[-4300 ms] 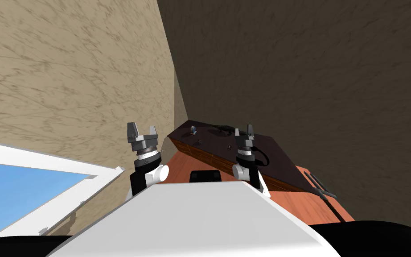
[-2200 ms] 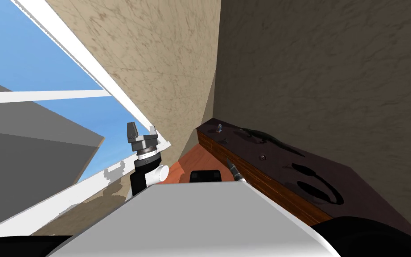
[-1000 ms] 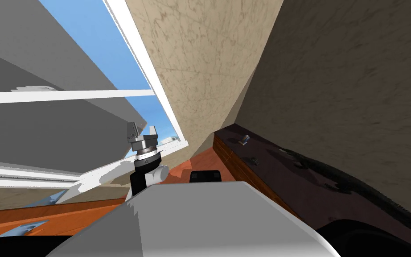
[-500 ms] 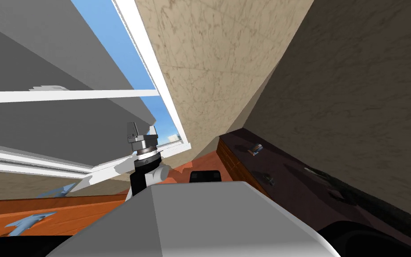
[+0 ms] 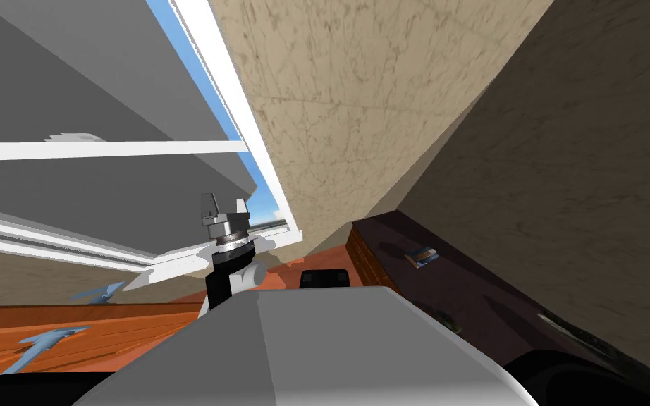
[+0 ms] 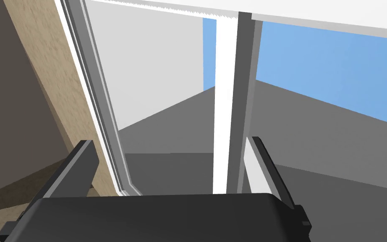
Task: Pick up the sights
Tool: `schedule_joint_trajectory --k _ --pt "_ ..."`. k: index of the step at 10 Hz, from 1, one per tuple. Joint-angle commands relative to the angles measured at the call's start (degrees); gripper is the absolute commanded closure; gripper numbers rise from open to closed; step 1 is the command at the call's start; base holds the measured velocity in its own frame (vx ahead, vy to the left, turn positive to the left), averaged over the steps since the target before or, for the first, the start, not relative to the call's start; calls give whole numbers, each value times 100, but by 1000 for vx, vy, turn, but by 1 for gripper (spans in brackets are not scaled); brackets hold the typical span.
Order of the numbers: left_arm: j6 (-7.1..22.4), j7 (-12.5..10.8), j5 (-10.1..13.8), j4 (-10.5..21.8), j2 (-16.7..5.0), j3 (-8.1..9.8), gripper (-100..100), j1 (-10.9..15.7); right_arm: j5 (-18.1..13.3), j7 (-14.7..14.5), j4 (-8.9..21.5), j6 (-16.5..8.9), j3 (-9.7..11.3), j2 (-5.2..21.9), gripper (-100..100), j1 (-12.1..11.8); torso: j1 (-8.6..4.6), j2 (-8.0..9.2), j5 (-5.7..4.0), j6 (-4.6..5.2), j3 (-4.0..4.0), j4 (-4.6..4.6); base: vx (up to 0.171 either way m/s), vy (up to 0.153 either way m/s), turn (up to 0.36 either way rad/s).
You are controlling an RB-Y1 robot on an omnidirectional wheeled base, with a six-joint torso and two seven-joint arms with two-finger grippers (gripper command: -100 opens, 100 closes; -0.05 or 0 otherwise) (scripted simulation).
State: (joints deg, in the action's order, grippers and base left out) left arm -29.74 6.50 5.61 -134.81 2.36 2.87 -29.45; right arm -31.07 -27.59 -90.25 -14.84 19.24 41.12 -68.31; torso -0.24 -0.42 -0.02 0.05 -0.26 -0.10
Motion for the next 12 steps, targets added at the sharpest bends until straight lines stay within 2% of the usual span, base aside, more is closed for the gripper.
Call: schedule_joint_trajectory --k 1,7,8,9,10,12 --pt "0 0 0 0 0 0 0 0 -135 -104 53 -200 10 62 -100 -24 0 0 0 0 0 0 83 -120 152" --pt "0 0 0 0 0 0 0 0 -661 -434 508 -551 -57 203 -100 118 -20 6 -5 0 5 3 140 -168 187" --pt "0 0 0 0 -1 0 0 1 -637 -396 452 -523 -64 177 -100 66 -29 19 -7 -2 11 5 26 -99 59" --pt "0 0 0 1 0 0 0 1 -651 -405 465 -524 -70 177 0 73 6 39 -2 4 23 10 8 -20 -3" --pt "0 0 0 1 1 -1 0 1 -621 -403 642 -506 -29 106 -100 221 37 50 6 5 30 12 -12 -15 78" --pt "0 0 0 1 1 -1 0 2 -584 -401 879 -482 25 10 -100 418 46 67 8 4 39 16 -35 -16 74"
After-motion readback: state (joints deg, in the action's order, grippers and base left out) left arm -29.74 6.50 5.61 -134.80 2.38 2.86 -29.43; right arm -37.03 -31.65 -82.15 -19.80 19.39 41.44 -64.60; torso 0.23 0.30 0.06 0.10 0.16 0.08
